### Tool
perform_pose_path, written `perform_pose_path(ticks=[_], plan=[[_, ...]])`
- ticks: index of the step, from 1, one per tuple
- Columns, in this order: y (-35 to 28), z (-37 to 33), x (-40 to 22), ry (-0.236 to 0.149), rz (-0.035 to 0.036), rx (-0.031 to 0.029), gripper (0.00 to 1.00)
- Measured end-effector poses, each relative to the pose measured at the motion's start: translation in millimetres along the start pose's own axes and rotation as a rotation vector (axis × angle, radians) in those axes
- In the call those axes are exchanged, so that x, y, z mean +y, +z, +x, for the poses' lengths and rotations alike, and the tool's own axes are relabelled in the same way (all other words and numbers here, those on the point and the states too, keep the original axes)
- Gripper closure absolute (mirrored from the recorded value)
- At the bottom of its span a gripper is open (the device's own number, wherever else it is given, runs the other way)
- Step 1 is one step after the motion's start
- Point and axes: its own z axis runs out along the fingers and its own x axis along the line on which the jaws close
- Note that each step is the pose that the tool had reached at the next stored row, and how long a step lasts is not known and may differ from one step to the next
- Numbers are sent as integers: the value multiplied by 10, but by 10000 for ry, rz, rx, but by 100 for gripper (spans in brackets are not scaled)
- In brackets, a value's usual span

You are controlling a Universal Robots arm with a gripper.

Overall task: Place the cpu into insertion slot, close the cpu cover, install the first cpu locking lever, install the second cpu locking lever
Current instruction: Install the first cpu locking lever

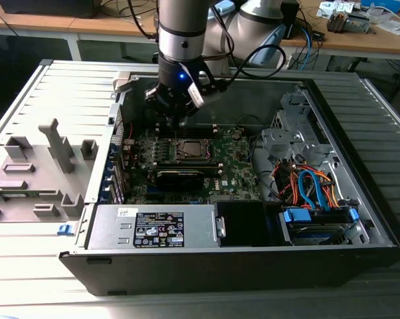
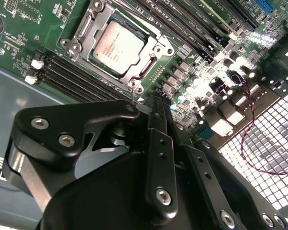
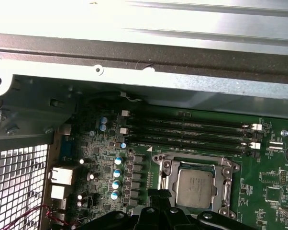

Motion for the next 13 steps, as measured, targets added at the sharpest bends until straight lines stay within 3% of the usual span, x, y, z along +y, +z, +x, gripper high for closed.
perform_pose_path(ticks=[13], plan=[[2,28,4,-1,0,0,89]])
